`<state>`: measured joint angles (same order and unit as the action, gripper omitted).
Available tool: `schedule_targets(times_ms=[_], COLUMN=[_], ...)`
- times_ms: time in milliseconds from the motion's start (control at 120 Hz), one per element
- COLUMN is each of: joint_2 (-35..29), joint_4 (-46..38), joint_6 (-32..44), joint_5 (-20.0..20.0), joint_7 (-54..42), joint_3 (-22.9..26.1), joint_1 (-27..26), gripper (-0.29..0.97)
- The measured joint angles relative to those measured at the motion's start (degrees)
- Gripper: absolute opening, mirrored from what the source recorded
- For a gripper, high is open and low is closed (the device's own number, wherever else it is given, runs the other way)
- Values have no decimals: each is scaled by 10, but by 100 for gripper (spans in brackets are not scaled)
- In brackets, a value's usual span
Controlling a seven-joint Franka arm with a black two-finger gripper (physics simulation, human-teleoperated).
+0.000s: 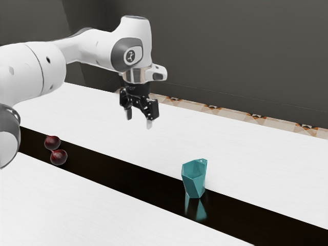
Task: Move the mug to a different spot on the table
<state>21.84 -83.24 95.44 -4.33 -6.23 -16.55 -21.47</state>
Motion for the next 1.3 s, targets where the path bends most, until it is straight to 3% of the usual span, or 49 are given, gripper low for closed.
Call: schedule_targets(times_ms=[167,367,567,1300], joint_2=[32,43,80,122], joint_4=[-14,-13,16,4], joint_6=[46,74,88,227], joint_5=[-42,-55,-48,-17], joint_7=[33,79,123,207], joint_3=[11,60,108,142], joint_1=[10,11,1,-17], gripper=[68,68,68,68])
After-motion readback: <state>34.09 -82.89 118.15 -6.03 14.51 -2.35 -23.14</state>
